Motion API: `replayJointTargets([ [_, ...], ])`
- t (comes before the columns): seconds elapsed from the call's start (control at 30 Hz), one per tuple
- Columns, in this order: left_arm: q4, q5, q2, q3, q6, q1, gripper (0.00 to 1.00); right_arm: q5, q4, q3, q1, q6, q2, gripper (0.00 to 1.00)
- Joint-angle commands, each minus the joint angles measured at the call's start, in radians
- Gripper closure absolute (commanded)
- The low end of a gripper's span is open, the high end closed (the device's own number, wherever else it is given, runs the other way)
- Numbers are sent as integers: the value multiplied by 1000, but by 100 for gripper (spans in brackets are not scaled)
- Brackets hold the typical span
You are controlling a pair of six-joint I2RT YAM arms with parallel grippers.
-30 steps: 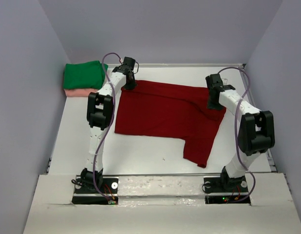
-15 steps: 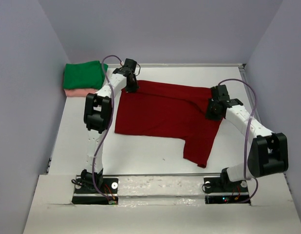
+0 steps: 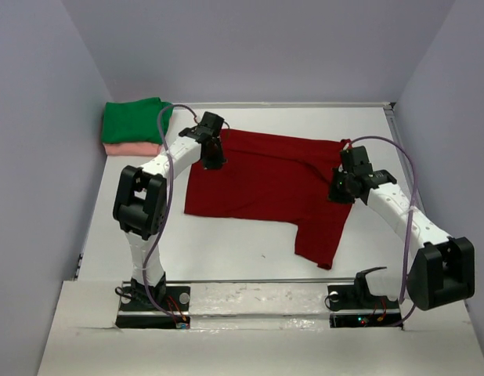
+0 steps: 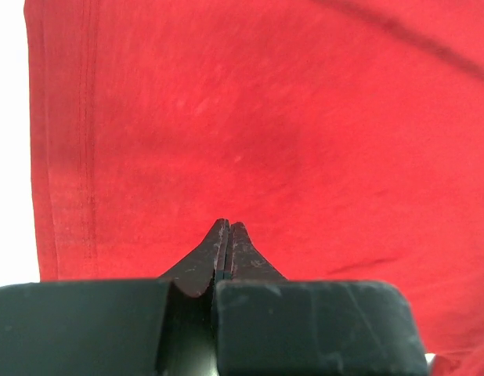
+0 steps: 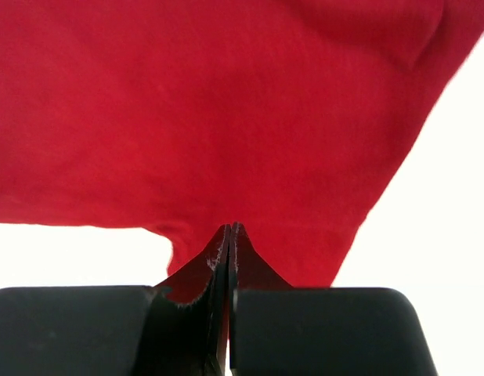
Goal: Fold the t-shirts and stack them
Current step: Flatten the tshirt out
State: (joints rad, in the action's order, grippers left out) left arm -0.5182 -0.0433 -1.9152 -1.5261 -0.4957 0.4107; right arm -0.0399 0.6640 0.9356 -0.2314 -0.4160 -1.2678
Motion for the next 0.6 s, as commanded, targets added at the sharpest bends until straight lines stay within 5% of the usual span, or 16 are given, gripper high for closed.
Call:
replayJointTargets([
  [0.0, 18, 31, -5, 58, -1, 17, 100, 9, 0, -1, -13, 5, -19, 100],
  [0.57, 1, 97, -149, -6, 6, 91, 100, 11, -63, 189, -22, 55, -459, 100],
])
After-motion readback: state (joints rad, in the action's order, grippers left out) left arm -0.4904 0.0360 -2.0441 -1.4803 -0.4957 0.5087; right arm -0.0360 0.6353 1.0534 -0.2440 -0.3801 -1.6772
